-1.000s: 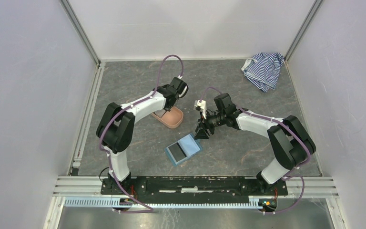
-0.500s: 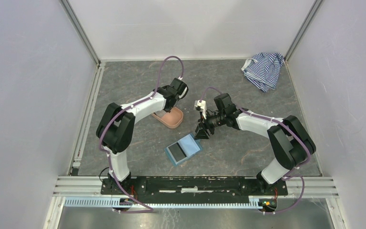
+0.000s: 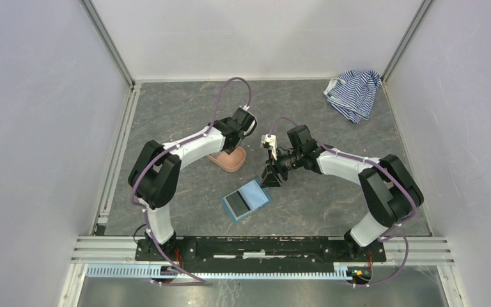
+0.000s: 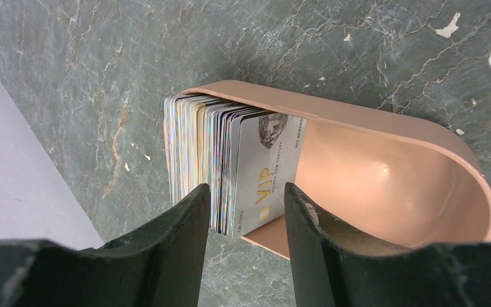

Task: Put the credit cards into the card holder
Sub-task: Pick up the credit card from the storage box.

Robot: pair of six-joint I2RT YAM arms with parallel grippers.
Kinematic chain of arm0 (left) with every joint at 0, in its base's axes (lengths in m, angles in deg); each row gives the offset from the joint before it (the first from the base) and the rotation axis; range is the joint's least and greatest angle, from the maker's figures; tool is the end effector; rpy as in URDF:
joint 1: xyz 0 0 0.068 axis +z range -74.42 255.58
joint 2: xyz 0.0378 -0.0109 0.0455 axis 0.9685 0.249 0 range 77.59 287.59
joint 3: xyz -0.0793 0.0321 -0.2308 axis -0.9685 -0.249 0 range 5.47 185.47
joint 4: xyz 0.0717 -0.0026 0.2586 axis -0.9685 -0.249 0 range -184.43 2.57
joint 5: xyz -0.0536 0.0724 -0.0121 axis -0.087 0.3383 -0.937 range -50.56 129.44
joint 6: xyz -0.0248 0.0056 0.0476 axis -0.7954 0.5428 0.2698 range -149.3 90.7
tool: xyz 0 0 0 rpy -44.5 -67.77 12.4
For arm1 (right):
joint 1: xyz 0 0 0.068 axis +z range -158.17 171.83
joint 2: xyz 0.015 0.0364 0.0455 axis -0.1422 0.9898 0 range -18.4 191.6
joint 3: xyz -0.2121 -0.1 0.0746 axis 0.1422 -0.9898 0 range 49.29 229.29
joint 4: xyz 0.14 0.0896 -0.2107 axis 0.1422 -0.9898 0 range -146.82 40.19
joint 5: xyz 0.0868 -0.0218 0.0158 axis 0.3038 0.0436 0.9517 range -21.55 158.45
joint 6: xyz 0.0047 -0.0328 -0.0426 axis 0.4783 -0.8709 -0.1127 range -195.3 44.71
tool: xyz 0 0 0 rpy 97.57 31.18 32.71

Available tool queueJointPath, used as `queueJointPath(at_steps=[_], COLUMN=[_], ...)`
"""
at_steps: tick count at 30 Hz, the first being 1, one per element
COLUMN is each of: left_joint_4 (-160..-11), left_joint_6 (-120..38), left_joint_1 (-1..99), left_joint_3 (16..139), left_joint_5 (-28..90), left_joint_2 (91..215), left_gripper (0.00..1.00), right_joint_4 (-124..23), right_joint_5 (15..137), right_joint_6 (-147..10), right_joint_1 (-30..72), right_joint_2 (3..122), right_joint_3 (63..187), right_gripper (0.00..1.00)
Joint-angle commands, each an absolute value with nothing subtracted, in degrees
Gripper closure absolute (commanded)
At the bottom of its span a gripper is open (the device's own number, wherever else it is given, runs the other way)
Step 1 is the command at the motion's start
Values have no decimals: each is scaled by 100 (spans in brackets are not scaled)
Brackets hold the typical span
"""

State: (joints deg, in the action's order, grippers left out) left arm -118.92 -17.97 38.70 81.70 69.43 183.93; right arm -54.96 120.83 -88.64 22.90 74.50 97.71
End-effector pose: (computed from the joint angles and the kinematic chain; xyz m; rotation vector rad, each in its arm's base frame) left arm 0.3184 -0.2167 0.1734 0.8673 2.3535 0.5139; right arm 0.2562 0.1872 0.1425 -1.2557 1.9741 1.2494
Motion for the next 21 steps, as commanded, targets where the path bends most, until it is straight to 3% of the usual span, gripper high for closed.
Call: queueJointPath(at_steps=[1, 17, 21], left_joint_4=[-11602, -11409, -11376], left_joint_6=[-1955, -1852, -1798], left_joint_1=[3832, 3839, 3841], left_joint_3=[8087, 8002, 7983], left_joint_5=[7312, 7689, 7825], left_joint_2=[18465, 18807, 18840], left_gripper=[46, 47, 52], right_joint_4=[-5412, -5434, -5439], right_joint_5=[12246, 12311, 12321], right_joint_6=[-8918, -8953, -8953], right_joint_1=[2273, 2267, 2261], right_joint_2=[7507, 7513, 7516], right_joint_3=[9999, 10009, 10009], right_gripper=[42, 41, 41])
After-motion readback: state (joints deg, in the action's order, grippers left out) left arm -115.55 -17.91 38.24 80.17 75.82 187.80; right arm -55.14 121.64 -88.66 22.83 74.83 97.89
